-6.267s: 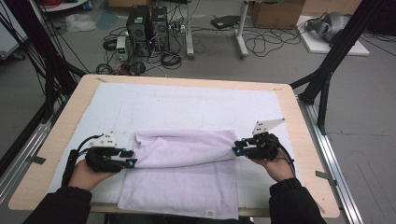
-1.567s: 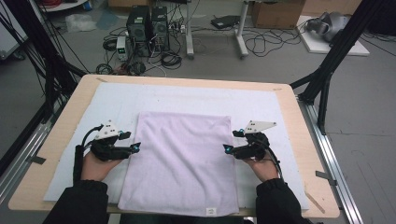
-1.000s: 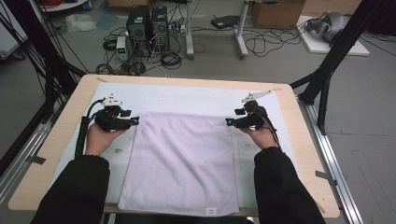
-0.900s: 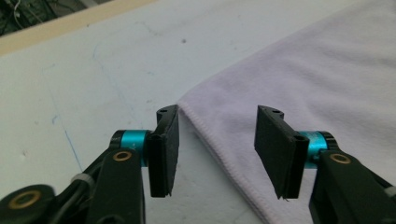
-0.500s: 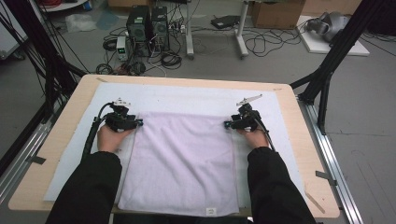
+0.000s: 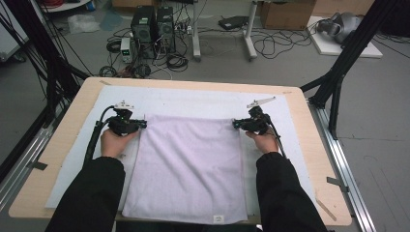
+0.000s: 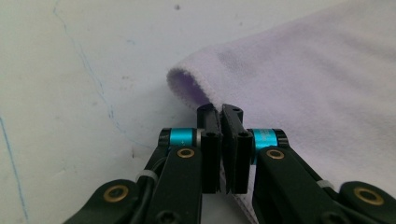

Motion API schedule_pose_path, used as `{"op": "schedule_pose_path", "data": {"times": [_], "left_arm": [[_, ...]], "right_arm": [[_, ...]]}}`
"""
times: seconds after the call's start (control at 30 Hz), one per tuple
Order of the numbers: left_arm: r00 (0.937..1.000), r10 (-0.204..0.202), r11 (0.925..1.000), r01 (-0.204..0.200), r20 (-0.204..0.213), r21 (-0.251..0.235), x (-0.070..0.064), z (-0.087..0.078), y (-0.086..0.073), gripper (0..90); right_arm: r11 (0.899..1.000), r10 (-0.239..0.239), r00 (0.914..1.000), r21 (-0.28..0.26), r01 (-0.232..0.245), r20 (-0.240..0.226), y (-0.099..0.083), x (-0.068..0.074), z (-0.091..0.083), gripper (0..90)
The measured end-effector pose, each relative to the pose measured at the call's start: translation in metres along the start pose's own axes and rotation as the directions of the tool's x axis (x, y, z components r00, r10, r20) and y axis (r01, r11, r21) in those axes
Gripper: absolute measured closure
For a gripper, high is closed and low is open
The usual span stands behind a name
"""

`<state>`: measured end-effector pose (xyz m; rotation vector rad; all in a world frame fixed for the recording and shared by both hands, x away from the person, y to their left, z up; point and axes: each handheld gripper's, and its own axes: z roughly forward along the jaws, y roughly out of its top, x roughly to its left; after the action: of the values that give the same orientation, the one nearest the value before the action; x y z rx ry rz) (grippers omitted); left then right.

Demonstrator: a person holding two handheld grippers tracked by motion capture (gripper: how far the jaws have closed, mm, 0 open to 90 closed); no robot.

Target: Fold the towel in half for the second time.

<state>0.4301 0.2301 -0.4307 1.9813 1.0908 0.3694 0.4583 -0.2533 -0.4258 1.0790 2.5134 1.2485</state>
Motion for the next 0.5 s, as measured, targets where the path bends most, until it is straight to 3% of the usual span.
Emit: {"op": "schedule_pose_path", "data": {"times": [0.1, 0.2, 0.27, 0.33, 0.5], "left_arm": [[0.9995, 0.022, 0.9985, -0.021, 0.021, -0.051, -0.005, -0.016, 0.006, 86.0], [0.9975, 0.060, 0.9957, -0.057, 0.038, -0.072, -0.012, -0.032, 0.009, 86.0], [0.9944, 0.089, 0.9924, -0.084, 0.056, -0.089, -0.020, -0.045, 0.010, 86.0], [0.9895, 0.127, 0.9839, -0.117, 0.069, -0.135, -0.031, -0.061, 0.006, 86.0], [0.9807, 0.171, 0.9729, -0.153, 0.095, -0.173, -0.051, -0.090, -0.016, 86.0]], "right_arm": [[0.999, -0.029, 0.9995, -0.038, 0.028, -0.015, 0.006, 0.006, -0.016, 83.8], [0.996, -0.046, 0.9977, -0.075, 0.042, -0.050, 0.010, 0.015, -0.034, 83.8], [0.993, -0.079, 0.9948, -0.088, 0.073, -0.064, 0.012, 0.027, -0.049, 83.9], [0.990, -0.095, 0.9916, -0.115, 0.085, -0.087, 0.009, 0.037, -0.060, 83.9], [0.985, -0.136, 0.9836, -0.123, 0.121, -0.119, -0.008, 0.065, -0.085, 83.9]]}}
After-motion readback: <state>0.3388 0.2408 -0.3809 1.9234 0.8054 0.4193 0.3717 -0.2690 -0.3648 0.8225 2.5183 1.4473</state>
